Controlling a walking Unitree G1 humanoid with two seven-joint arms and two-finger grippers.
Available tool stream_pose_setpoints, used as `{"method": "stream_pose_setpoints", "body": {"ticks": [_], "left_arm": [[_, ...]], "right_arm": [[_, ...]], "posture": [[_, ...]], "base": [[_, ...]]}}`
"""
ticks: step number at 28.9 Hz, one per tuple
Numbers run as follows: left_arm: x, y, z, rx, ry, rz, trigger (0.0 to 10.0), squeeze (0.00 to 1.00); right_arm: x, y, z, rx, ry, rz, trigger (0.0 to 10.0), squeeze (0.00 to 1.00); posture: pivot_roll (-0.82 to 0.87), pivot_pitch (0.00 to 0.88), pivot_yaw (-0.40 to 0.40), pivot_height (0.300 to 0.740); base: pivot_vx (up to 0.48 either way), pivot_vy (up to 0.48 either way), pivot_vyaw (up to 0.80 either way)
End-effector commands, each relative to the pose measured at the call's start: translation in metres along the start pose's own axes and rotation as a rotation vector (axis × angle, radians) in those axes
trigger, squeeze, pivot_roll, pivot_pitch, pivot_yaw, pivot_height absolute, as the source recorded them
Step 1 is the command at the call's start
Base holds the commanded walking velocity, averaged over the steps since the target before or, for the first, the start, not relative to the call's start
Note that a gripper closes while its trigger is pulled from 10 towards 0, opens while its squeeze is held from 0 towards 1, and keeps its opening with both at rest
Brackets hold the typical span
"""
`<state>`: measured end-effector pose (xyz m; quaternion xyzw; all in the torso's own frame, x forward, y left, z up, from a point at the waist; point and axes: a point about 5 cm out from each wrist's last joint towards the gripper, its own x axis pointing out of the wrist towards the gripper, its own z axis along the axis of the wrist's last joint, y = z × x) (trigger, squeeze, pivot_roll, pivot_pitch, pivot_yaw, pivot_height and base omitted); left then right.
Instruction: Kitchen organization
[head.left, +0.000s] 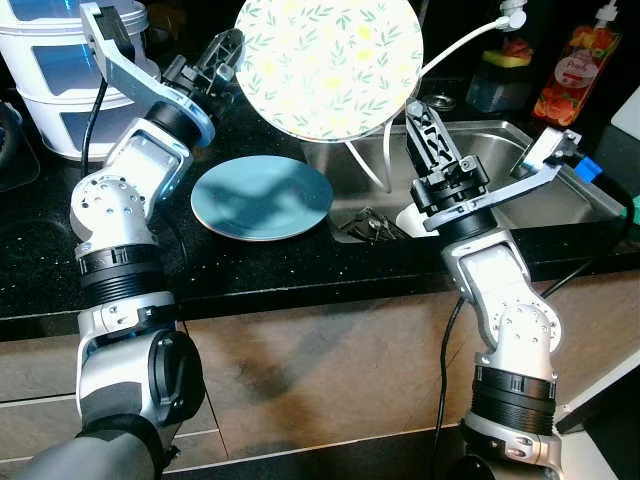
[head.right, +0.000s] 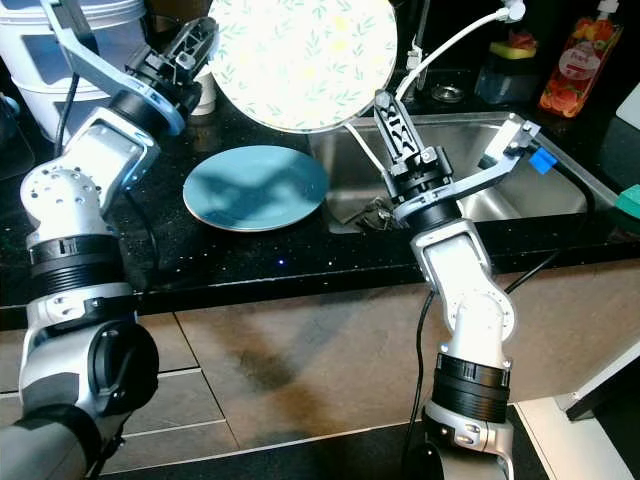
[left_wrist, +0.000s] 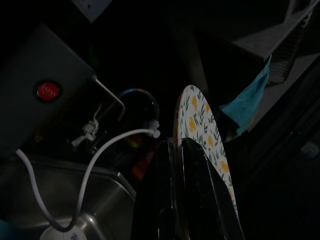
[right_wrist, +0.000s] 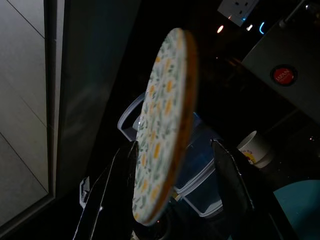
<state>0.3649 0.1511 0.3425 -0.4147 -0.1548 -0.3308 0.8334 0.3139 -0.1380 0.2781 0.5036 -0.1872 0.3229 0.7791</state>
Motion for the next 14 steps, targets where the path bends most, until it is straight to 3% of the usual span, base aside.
{"method": "stream_pose_setpoints", "body": {"ticks": [1, 14], "left_arm": [[0.0, -0.005, -0.003, 0.001, 0.007, -0.021, 0.0, 0.0], [0.001, -0.01, -0.016, -0.013, 0.042, -0.034, 0.0, 0.0]], "right_arm": [[0.001, 0.001, 0.0, 0.002, 0.007, 0.008, 10.0, 0.0], [0.005, 0.001, -0.007, -0.008, 0.03, 0.002, 10.0, 0.0]], "posture": [[0.03, 0.0, -0.02, 0.74], [0.03, 0.0, -0.02, 0.74]], "base": [[0.0, 0.0, 0.0], [0.0, 0.0, 0.0]]}}
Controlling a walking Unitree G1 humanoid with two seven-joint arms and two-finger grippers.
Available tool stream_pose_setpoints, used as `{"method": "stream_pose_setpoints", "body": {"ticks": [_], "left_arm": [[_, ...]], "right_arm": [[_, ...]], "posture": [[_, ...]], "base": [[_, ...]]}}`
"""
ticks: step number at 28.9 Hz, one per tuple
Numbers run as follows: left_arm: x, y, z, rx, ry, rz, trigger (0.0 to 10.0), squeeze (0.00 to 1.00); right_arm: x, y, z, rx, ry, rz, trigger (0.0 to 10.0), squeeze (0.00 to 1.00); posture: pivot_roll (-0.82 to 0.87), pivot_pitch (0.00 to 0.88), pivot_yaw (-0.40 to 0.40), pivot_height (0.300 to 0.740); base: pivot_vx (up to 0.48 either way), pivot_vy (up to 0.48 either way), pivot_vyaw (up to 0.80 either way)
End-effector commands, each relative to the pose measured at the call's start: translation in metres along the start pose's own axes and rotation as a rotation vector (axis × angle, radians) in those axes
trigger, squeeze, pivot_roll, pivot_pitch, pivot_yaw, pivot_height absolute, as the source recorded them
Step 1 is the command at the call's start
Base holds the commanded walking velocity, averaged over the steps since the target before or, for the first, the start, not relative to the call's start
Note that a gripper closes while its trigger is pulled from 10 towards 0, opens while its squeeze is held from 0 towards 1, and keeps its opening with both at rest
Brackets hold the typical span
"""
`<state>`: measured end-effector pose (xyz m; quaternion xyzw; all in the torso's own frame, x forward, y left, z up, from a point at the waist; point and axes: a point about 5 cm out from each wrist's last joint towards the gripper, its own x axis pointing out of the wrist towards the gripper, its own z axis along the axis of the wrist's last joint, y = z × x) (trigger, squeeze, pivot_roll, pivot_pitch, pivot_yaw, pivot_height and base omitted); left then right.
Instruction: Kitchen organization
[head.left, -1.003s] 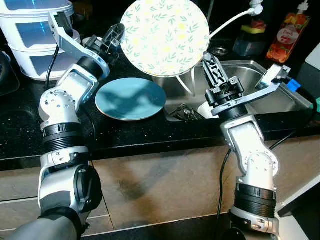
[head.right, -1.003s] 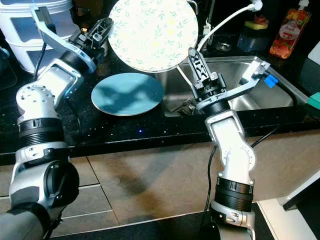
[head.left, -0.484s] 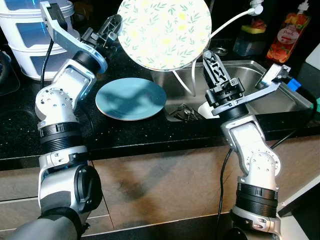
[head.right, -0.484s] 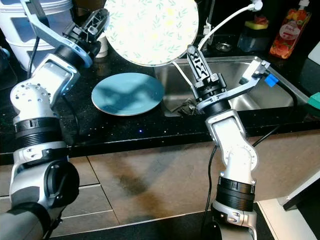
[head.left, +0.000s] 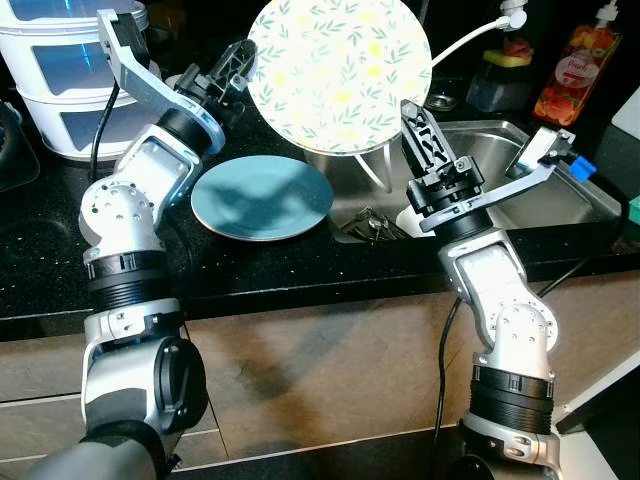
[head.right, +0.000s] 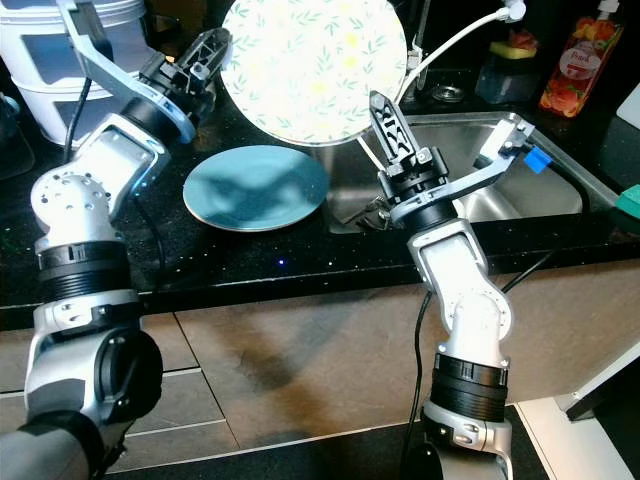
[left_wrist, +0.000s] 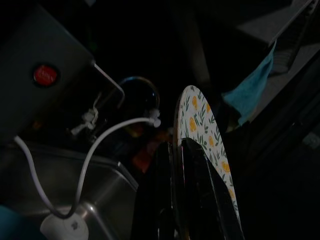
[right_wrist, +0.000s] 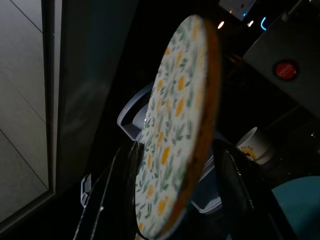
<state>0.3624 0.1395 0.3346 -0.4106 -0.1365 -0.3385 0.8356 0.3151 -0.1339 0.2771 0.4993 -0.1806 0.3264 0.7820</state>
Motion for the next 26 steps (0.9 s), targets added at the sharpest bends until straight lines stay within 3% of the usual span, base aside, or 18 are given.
{"method": "stream_pose_setpoints", "body": {"ticks": [1, 8, 9, 10, 12, 14, 15, 17, 18, 20, 21, 22, 26], "left_arm": [[0.003, -0.009, -0.006, -0.004, 0.013, -0.038, 0.0, 0.0], [0.003, -0.009, -0.008, 0.002, 0.023, -0.037, 0.0, 0.0], [0.003, -0.009, -0.01, 0.011, 0.031, -0.035, 3.0, 0.0], [0.004, -0.007, -0.014, 0.05, 0.051, -0.012, 9.5, 0.0], [0.004, -0.007, -0.014, 0.05, 0.051, -0.012, 9.5, 0.0], [0.001, 0.0, -0.017, 0.153, 0.067, 0.067, 10.0, 0.0], [-0.002, 0.001, -0.014, 0.196, 0.06, 0.084, 10.0, 0.81], [-0.004, 0.002, -0.012, 0.218, 0.052, 0.09, 10.0, 0.81], [-0.007, 0.001, -0.007, 0.233, 0.042, 0.085, 10.0, 1.0], [-0.011, 0.0, 0.001, 0.249, 0.029, 0.071, 10.0, 1.0], [-0.015, -0.002, 0.009, 0.268, 0.01, 0.052, 10.0, 0.09], [-0.02, -0.002, 0.018, 0.288, -0.001, 0.031, 10.0, 0.0], [-0.029, -0.004, 0.03, 0.314, -0.004, -0.018, 10.0, 0.0]], "right_arm": [[0.004, 0.001, -0.002, -0.014, 0.004, -0.004, 0.1, 0.0], [0.004, 0.0, -0.002, -0.017, -0.005, -0.015, 0.0, 0.0], [0.004, -0.001, -0.001, -0.022, -0.012, -0.018, 0.0, 0.0], [0.004, -0.002, 0.0, -0.032, -0.017, -0.03, 0.0, 0.0], [0.004, -0.002, 0.0, -0.032, -0.017, -0.03, 0.0, 0.0], [0.004, -0.004, 0.003, -0.099, -0.024, -0.049, 0.0, 0.0], [0.004, -0.003, 0.005, -0.136, -0.026, -0.045, 0.0, 0.0], [0.003, -0.002, 0.006, -0.159, -0.027, -0.039, 0.0, 0.0], [0.002, -0.001, 0.009, -0.181, -0.03, -0.034, 0.0, 0.0], [0.001, -0.001, 0.012, -0.197, -0.036, -0.031, 0.0, 0.0], [0.0, -0.001, 0.015, -0.209, -0.041, -0.029, 0.0, 0.0], [-0.001, 0.0, 0.017, -0.217, -0.047, -0.019, 0.0, 0.0], [-0.002, 0.003, 0.018, -0.224, -0.046, 0.009, 0.0, 0.0]], "posture": [[0.03, 0.0, -0.02, 0.74], [0.03, 0.0, -0.02, 0.74], [0.03, 0.0, -0.02, 0.74], [0.03, 0.0, -0.02, 0.74], [0.03, 0.0, -0.02, 0.74], [0.03, 0.0, -0.018, 0.74], [0.04, 0.0, -0.016, 0.74], [0.04, 0.0, -0.016, 0.74], [0.04, 0.0, -0.016, 0.74], [0.04, 0.0, -0.016, 0.74], [0.04, 0.0, -0.016, 0.74], [0.04, 0.0, -0.015, 0.74], [0.04, 0.0, -0.014, 0.74]], "base": [[0.0, 0.0, 0.0], [0.0, 0.0, 0.0], [0.0, 0.0, 0.0], [0.0, 0.0, 0.0], [0.0, 0.0, 0.0], [0.0, 0.0, 0.0], [0.0, 0.0, 0.0], [0.0, 0.0, 0.0], [0.0, 0.0, 0.0], [0.0, 0.0, 0.0], [0.0, 0.0, 0.0], [0.0, 0.0, 0.0], [0.0, 0.0, 0.0]]}}
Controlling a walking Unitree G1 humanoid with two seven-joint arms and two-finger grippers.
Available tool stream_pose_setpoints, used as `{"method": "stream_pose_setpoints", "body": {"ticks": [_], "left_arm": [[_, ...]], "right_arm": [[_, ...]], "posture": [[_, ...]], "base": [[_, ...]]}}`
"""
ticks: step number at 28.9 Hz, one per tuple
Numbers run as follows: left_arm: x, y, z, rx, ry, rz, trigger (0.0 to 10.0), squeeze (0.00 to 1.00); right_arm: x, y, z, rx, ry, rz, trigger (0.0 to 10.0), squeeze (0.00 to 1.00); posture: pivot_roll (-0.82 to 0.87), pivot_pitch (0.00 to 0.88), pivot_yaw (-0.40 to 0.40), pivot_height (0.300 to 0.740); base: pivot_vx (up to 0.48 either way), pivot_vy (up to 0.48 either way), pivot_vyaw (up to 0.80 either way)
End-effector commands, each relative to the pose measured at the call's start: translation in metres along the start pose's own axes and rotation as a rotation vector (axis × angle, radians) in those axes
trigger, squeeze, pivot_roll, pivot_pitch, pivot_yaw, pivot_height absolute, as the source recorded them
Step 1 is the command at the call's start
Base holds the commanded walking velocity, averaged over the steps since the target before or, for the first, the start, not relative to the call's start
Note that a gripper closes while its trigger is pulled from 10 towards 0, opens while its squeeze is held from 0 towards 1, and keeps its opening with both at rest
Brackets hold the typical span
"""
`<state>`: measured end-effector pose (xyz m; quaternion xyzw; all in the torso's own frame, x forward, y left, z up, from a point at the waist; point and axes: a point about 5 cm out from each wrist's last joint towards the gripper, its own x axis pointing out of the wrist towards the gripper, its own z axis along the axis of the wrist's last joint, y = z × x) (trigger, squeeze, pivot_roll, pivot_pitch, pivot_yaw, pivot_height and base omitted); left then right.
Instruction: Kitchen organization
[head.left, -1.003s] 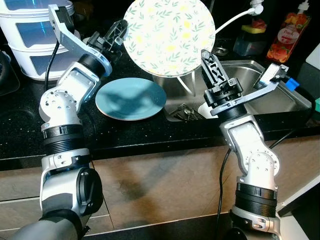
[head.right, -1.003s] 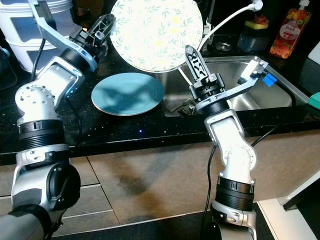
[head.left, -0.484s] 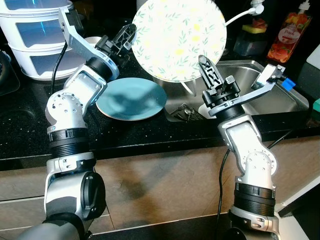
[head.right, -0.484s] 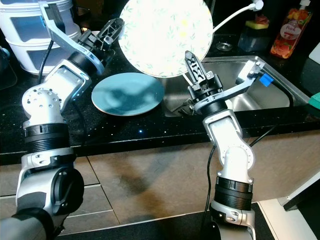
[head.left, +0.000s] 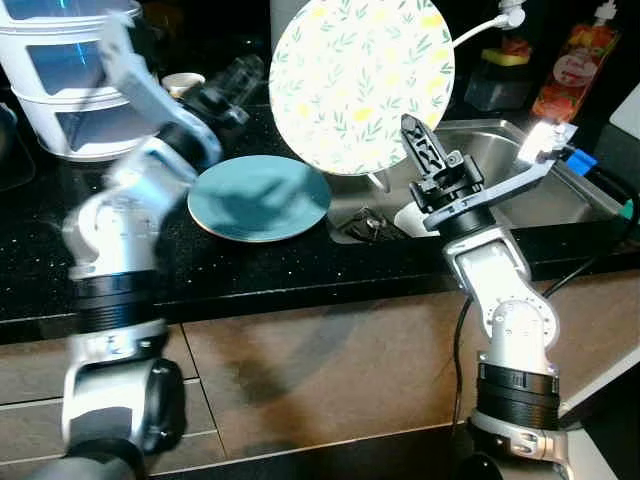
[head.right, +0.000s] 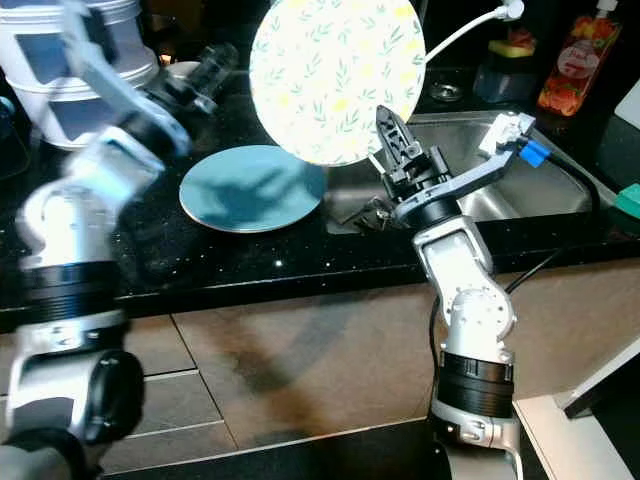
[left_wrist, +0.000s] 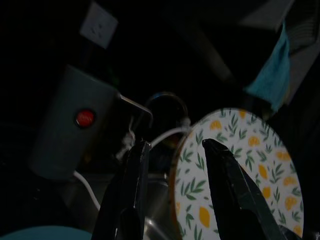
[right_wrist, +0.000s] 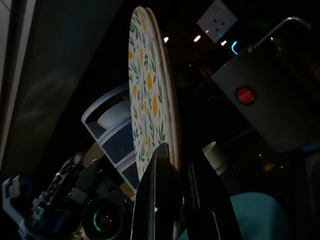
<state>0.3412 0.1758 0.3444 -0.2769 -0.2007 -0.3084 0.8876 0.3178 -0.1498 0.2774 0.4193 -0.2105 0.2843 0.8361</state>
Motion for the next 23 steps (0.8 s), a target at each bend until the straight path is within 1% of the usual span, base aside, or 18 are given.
{"method": "stream_pose_setpoints", "body": {"ticks": [1, 2, 3, 4, 5, 7, 9, 10, 11, 12, 13, 14, 15, 17, 20, 23], "left_arm": [[-0.004, -0.001, -0.001, 0.005, 0.023, -0.036, 10.0, 0.0], [-0.004, -0.001, -0.001, 0.005, 0.023, -0.036, 10.0, 0.0], [-0.013, -0.005, 0.001, 0.06, 0.049, -0.109, 10.0, 0.0], [-0.016, -0.008, 0.0, 0.081, 0.065, -0.146, 10.0, 0.0], [-0.016, -0.008, 0.0, 0.081, 0.065, -0.146, 10.0, 0.0], [-0.021, -0.017, -0.005, 0.099, 0.113, -0.231, 10.0, 0.0], [-0.024, -0.026, -0.011, 0.099, 0.157, -0.3, 10.0, 0.0], [-0.024, -0.026, -0.011, 0.099, 0.157, -0.3, 10.0, 0.0], [-0.026, -0.032, -0.015, 0.103, 0.186, -0.345, 10.0, 0.0], [-0.026, -0.032, -0.015, 0.103, 0.186, -0.345, 10.0, 0.0], [-0.027, -0.036, -0.017, 0.106, 0.201, -0.38, 10.0, 0.0], [-0.027, -0.036, -0.017, 0.106, 0.201, -0.38, 10.0, 0.0], [-0.028, -0.039, -0.017, 0.107, 0.201, -0.405, 10.0, 0.0], [-0.028, -0.041, -0.016, 0.111, 0.195, -0.421, 10.0, 0.0], [-0.028, -0.045, -0.009, 0.141, 0.173, -0.435, 10.0, 0.0], [-0.028, -0.045, -0.007, 0.153, 0.166, -0.433, 10.0, 0.0]], "right_arm": [[0.0, 0.009, 0.006, -0.01, -0.033, 0.061, 0.0, 0.0], [0.0, 0.009, 0.006, -0.01, -0.033, 0.061, 0.0, 0.0], [-0.003, 0.018, 0.005, -0.017, -0.012, 0.152, 0.0, 0.0], [-0.006, 0.022, 0.004, -0.024, 0.004, 0.198, 0.0, 0.0], [-0.006, 0.022, 0.004, -0.024, 0.004, 0.198, 0.0, 0.0], [-0.01, 0.03, 0.001, -0.041, 0.04, 0.275, 0.0, 0.0], [-0.013, 0.034, -0.002, -0.051, 0.062, 0.309, 0.0, 0.0], [-0.013, 0.034, -0.002, -0.051, 0.062, 0.309, 0.0, 0.0], [-0.013, 0.035, -0.004, -0.053, 0.071, 0.316, 0.0, 0.0], [-0.013, 0.035, -0.004, -0.053, 0.071, 0.316, 0.0, 0.0], [-0.014, 0.035, -0.005, -0.052, 0.077, 0.321, 0.0, 0.0], [-0.014, 0.035, -0.005, -0.052, 0.077, 0.321, 0.0, 0.0], [-0.014, 0.035, -0.006, -0.05, 0.082, 0.326, 0.0, 0.0], [-0.014, 0.036, -0.007, -0.047, 0.084, 0.328, 0.0, 0.0], [-0.015, 0.036, -0.007, -0.043, 0.086, 0.338, 0.0, 0.0], [-0.015, 0.036, -0.007, -0.042, 0.087, 0.34, 0.0, 0.0]], "posture": [[0.04, 0.0, -0.014, 0.74], [0.04, 0.0, -0.014, 0.74], [0.04, 0.0, -0.014, 0.74], [0.04, 0.0, -0.014, 0.74], [0.04, 0.0, -0.014, 0.74], [0.05, 0.0, -0.014, 0.74], [0.05, 0.0, -0.016, 0.74], [0.05, 0.0, -0.016, 0.74], [0.05, 0.0, -0.016, 0.74], [0.05, 0.0, -0.016, 0.74], [0.04, 0.0, -0.016, 0.74], [0.04, 0.0, -0.016, 0.74], [0.04, 0.0, -0.016, 0.74], [0.04, 0.0, -0.016, 0.74], [0.05, 0.0, -0.016, 0.74], [0.05, 0.0, -0.016, 0.74]], "base": [[0.0, 0.0, 0.0], [0.0, 0.0, 0.0], [0.0, 0.0, 0.0], [0.0, 0.0, 0.0], [0.0, 0.0, 0.0], [0.0, 0.0, 0.0], [0.0, 0.0, 0.0], [0.0, 0.0, 0.0], [0.0, 0.0, 0.0], [0.0, 0.0, 0.0], [0.0, 0.0, 0.0], [0.0, 0.0, 0.0], [0.0, 0.0, 0.0], [0.0, 0.0, 0.0], [0.0, 0.0, 0.0], [0.0, 0.0, 0.0]]}}
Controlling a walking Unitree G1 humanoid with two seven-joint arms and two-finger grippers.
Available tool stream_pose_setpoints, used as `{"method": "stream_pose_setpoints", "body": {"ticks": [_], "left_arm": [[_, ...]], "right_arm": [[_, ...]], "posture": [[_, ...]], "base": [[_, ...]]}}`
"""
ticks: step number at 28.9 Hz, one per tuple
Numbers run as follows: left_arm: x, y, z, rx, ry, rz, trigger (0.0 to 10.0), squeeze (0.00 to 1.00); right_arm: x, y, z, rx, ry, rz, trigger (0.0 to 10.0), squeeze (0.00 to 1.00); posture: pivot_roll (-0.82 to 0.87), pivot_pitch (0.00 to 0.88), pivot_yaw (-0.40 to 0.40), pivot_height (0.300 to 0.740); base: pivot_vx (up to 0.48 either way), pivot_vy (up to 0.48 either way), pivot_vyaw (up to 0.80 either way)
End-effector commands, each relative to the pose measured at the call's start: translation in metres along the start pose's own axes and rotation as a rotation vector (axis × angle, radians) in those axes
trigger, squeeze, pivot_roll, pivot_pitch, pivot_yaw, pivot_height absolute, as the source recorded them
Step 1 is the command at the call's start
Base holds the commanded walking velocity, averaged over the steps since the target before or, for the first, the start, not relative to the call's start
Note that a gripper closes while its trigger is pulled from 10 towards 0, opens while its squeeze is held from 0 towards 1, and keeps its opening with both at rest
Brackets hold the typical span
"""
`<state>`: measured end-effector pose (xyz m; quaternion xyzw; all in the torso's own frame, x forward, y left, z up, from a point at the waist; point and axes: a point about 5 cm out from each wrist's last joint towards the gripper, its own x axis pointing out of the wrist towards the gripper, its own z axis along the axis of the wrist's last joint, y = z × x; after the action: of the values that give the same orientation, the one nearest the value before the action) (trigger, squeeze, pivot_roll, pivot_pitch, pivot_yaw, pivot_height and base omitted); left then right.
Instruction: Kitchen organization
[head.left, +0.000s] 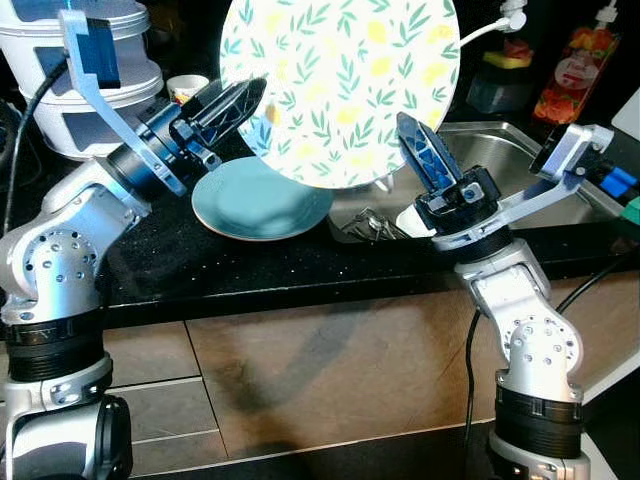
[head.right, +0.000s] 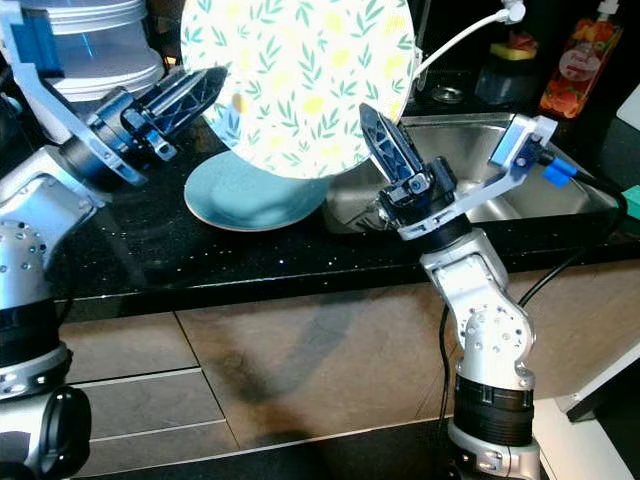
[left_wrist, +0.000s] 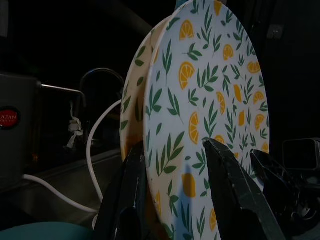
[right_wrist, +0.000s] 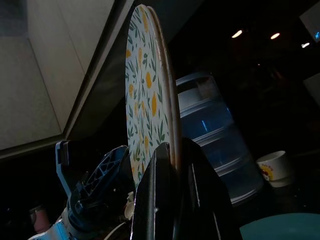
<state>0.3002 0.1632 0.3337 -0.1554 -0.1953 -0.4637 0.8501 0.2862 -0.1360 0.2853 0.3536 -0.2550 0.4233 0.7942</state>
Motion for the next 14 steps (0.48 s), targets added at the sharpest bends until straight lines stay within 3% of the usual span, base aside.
{"method": "stream_pose_setpoints", "body": {"ticks": [1, 6, 11, 12, 14], "left_arm": [[0.007, -0.012, 0.003, 0.028, 0.008, -0.084, 10.0, 0.0], [0.004, -0.01, 0.012, 0.029, -0.026, -0.055, 10.0, 0.0], [0.01, -0.017, -0.008, -0.039, 0.019, -0.087, 10.0, 0.0], [0.011, -0.018, -0.012, -0.057, 0.032, -0.083, 9.1, 0.0], [0.011, -0.018, -0.012, -0.057, 0.032, -0.083, 9.1, 0.0]], "right_arm": [[0.002, 0.004, -0.004, 0.003, 0.024, 0.018, 0.0, 0.0], [0.001, 0.005, -0.004, 0.006, 0.028, 0.032, 0.0, 0.0], [0.003, 0.009, -0.007, 0.019, 0.035, 0.058, 0.0, 0.0], [0.003, 0.01, -0.009, 0.024, 0.038, 0.063, 0.0, 0.0], [0.003, 0.01, -0.009, 0.024, 0.038, 0.063, 0.0, 0.0]], "posture": [[0.05, 0.0, -0.016, 0.74], [0.05, 0.0, -0.018, 0.74], [0.05, 0.0, -0.018, 0.74], [0.05, 0.0, -0.018, 0.74], [0.05, 0.0, -0.018, 0.74]], "base": [[0.0, 0.0, 0.0], [0.0, 0.0, 0.0], [0.0, 0.0, 0.0], [0.0, 0.0, 0.0], [0.0, 0.0, 0.0]]}}
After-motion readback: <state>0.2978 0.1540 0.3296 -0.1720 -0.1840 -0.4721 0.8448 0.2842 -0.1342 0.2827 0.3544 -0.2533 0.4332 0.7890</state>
